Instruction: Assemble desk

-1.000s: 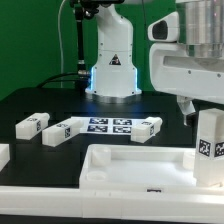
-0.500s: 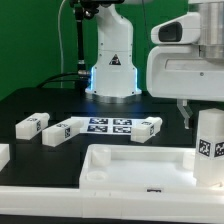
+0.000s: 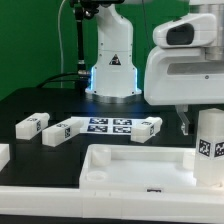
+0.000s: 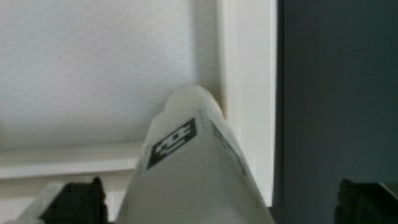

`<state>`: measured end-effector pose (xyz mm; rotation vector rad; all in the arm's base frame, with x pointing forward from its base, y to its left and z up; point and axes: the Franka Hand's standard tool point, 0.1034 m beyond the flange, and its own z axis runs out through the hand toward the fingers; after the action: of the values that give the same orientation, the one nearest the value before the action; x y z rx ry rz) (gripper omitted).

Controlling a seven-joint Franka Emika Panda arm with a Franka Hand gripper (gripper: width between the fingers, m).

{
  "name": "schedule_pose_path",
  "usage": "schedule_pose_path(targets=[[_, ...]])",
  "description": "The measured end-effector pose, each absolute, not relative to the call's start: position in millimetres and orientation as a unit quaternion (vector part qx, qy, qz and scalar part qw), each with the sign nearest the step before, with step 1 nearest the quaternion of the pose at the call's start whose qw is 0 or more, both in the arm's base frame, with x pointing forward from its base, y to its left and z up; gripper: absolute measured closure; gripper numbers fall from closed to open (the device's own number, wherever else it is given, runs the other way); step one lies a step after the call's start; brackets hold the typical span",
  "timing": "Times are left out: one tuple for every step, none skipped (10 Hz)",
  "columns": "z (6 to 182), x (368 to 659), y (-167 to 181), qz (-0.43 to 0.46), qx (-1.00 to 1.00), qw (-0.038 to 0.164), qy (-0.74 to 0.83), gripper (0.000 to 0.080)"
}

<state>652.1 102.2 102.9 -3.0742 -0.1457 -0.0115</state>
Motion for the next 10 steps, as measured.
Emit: schedule_pose_path(targets=[[103.3, 653.0, 100.7, -0.007, -0.994, 0.03, -0.107, 0.0151], [102.2, 652.9, 98.3, -0.008, -0.989, 0.03, -0.148, 0.0151], [101.4, 652.9, 96.4, -0.008, -0.984, 0.03, -0.176, 0.0151], [101.5, 653.1, 95.4, -0.008, -0.982, 0.03, -0.186, 0.0151], [101.4, 653.1, 95.5, -0.008, -0.982, 0.03, -0.187, 0.0265], [101.3, 653.0, 95.6, -0.008, -0.982, 0.03, -0.186, 0.0399], [101.3, 653.0, 95.6, -0.008, -0.982, 0.03, -0.186, 0.0399], [101.3, 653.0, 95.6, -0.008, -0.982, 0.03, -0.186, 0.0511], [101.3, 653.0, 95.6, -0.008, -0.982, 0.03, -0.185, 0.0511], [101.3, 653.0, 95.7, -0.008, -0.984, 0.03, -0.177, 0.0511]])
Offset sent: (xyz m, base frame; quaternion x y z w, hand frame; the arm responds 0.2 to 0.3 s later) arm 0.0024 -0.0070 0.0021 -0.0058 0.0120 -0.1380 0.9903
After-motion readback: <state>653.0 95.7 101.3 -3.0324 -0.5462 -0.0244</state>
